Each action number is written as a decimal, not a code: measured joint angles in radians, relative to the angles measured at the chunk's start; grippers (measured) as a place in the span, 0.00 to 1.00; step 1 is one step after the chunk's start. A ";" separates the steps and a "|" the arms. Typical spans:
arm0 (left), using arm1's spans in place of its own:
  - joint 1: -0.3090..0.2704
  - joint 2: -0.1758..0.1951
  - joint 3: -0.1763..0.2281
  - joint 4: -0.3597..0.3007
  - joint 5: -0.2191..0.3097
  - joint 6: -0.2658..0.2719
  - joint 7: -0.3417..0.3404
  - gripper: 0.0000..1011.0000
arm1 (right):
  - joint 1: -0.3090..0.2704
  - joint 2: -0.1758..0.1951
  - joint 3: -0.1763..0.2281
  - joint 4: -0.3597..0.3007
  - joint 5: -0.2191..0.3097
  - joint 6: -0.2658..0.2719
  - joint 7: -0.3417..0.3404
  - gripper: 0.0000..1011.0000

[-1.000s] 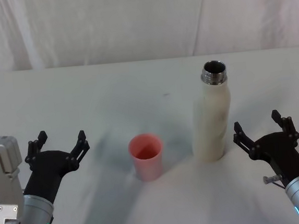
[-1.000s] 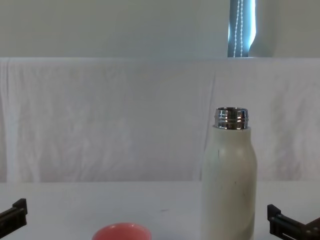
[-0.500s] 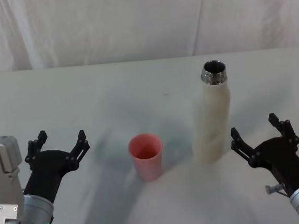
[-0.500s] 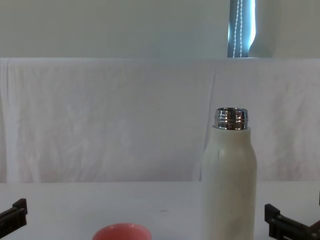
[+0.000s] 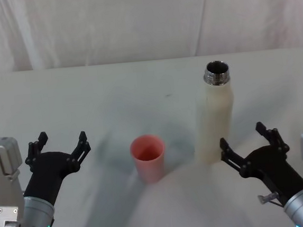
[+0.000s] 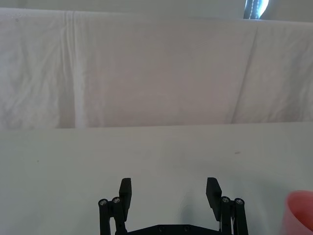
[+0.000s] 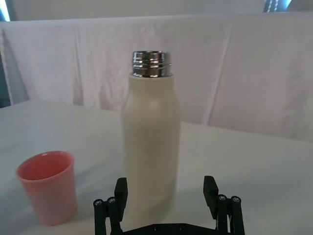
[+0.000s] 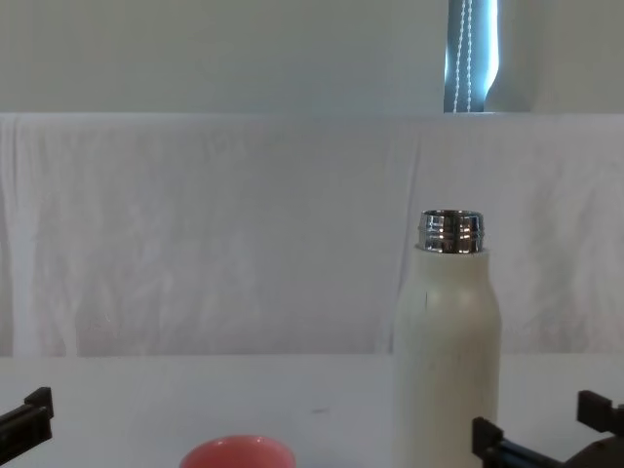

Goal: Grasp the thermos with one hand and pour water into the cup lid.

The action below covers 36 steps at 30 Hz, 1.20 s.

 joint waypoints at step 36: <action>0.000 0.000 0.000 0.000 0.000 0.000 0.000 0.99 | 0.116 -0.065 -0.046 0.093 -0.038 0.031 0.033 0.99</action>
